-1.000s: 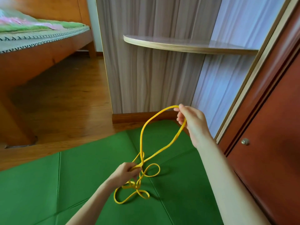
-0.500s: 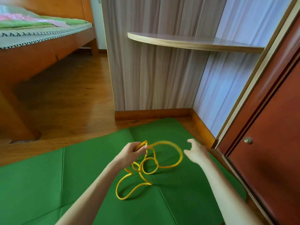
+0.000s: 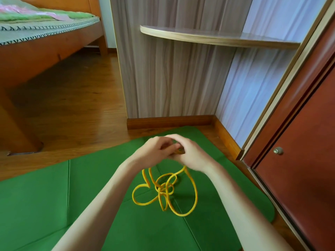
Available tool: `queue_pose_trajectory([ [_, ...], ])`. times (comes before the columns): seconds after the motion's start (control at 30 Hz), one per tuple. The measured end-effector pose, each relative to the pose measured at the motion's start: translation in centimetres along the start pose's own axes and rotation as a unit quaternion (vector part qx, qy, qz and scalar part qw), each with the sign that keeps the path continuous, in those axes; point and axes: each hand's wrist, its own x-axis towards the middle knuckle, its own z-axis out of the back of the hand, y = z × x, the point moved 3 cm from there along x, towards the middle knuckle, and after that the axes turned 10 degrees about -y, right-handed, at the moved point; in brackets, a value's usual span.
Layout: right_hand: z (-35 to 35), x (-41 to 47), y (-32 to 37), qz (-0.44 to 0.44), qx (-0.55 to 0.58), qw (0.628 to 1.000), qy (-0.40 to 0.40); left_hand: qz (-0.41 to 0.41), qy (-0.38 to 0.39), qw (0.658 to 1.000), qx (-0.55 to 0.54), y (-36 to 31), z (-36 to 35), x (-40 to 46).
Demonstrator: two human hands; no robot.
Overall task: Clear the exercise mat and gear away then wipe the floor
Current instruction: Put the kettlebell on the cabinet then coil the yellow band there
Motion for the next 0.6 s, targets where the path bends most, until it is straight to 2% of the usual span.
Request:
queue_pose_trajectory([
  [0.1, 1.2, 0.3, 0.6, -0.014, 0.014, 1.0, -0.014, 0.058, -0.002, 0.982, -0.179, 0.0, 1.0, -0.2],
  [0.17, 2.0, 0.5, 1.3, -0.006, 0.015, 0.999, -0.032, 0.07, 0.016, 0.967, -0.244, 0.0, 1.2, -0.5],
  [0.27, 3.1, 0.5, 3.1, 0.015, 0.059, 0.997, -0.055, 0.064, 0.043, 0.964, -0.255, 0.5, 0.7, -0.7],
  [0.37, 3.7, 0.3, 5.0, 0.032, 0.174, 0.981, -0.081, 0.053, 0.06, 0.972, -0.219, 1.1, -0.8, -0.8],
  [0.47, 4.1, 0.5, 6.0, 0.037, 0.296, 0.95, -0.089, 0.049, 0.016, 0.968, -0.246, 1.0, -2.6, -0.7],
  [0.53, 4.1, 0.6, 6.5, 0.03, 0.381, 0.921, -0.08, 0.055, -0.028, 0.952, -0.298, 0.5, -3.3, -0.7],
  [0.6, 3.9, 0.6, 6.8, 0.018, 0.44, 0.894, -0.077, 0.061, -0.022, 0.935, -0.348, 0.0, -4.0, -0.7],
])
